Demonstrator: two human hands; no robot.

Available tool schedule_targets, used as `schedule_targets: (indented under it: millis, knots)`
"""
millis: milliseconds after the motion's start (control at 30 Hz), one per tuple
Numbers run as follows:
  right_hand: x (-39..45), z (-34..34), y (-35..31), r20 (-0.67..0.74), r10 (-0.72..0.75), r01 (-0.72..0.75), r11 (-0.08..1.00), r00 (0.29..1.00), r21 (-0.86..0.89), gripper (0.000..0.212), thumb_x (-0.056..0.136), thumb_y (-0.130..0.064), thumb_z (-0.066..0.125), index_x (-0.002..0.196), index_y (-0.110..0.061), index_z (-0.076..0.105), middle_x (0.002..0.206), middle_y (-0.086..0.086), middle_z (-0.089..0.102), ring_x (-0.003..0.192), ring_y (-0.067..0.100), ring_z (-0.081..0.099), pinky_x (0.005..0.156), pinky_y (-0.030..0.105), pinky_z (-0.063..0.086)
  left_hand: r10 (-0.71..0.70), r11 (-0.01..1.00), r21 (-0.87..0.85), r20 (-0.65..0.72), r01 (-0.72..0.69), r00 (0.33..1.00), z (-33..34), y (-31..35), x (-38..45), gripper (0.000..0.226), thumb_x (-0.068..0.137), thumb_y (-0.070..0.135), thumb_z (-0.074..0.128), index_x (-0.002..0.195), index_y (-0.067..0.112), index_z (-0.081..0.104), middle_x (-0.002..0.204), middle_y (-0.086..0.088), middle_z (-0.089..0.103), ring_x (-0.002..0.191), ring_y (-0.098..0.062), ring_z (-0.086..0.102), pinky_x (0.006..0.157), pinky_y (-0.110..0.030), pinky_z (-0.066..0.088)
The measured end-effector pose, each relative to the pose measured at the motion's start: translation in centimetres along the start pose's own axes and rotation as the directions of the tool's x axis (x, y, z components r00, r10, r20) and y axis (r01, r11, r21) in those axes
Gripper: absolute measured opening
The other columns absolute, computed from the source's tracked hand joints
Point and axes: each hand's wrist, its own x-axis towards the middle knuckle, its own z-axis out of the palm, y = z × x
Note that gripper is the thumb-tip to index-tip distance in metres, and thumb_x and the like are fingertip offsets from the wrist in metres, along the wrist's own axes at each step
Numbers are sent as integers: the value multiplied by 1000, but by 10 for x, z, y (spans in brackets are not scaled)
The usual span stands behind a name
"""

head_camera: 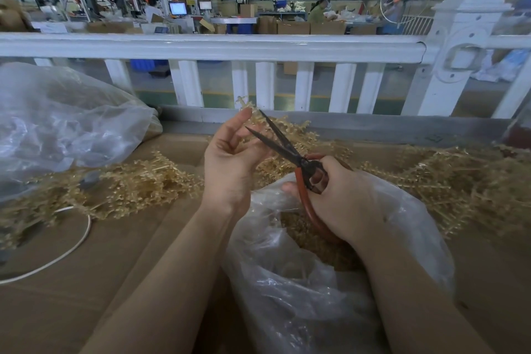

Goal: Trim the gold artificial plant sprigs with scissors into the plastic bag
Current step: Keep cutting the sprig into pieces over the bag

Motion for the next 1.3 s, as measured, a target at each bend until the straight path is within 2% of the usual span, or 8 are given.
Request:
schedule_targets:
  millis: [167,333,467,633,833,1000,1133,1300]
  knots:
    - [0,-1,-2,-5,15,-15,999,1000,-46,56,66,-92,46,95,-44,45,76,-25,52,70,-1,48,58,18,35,2,999,-34,-7,-3,1000,4,1,-4,59,69,-8,72,125,8,59,83,1,74,84,-19,73,77,-32,57]
    - [0,-5,-5,8,46,-44,991,999,-124,84,59,-95,31,98,-26,58,81,-14,63,68,5,50,61,27,42,5,998,-58,-37,-7,999,7,2,-5,65,64,-2,74,127,6,57,81,-2,74,90,-25,71,80,-35,57]
    - [-1,-8,-7,3,50,-49,987,999,-150,70,70,-88,48,95,-24,59,80,-11,66,68,9,54,64,30,50,7,998,-62,-52,-10,999,8,2,-6,67,63,-3,73,127,5,55,78,-1,74,86,-24,72,79,-35,57]
    - [-1,-7,-6,-3,37,-37,985,999,-168,63,69,-88,48,88,-29,54,73,-16,59,61,0,46,55,22,40,9,997,-71,-43,-12,999,8,3,-6,60,66,-7,72,122,7,56,75,1,74,82,-22,73,79,-34,57]
    - [-1,-6,-5,-19,15,-18,991,1000,-130,81,57,-95,30,89,-27,59,72,-16,60,61,-1,47,57,21,41,12,1000,-24,-59,-13,998,4,1,-3,53,77,-18,67,122,7,57,79,-2,73,84,-24,71,81,-35,57]
    - [0,-6,-4,-29,7,-11,991,1000,-132,75,61,-94,34,87,-28,56,69,-20,55,61,-4,46,55,16,38,32,999,44,-60,-29,998,2,0,-3,52,77,-21,67,119,9,58,82,-1,72,83,-22,72,80,-36,58]
    - [-1,-5,-3,-49,12,-19,987,999,-157,65,70,-89,47,92,-29,56,77,-15,64,63,4,50,57,24,41,64,990,128,-27,-60,998,4,-2,-5,53,75,-20,71,121,4,59,86,-9,69,86,-21,71,81,-34,57]
    - [0,-7,-6,-48,27,-34,986,998,-166,76,61,-94,33,91,-28,55,73,-17,57,59,-1,43,53,19,33,72,983,169,-1,-70,997,7,-3,-8,54,76,-21,69,124,-1,56,88,-10,73,81,-19,73,78,-31,57]
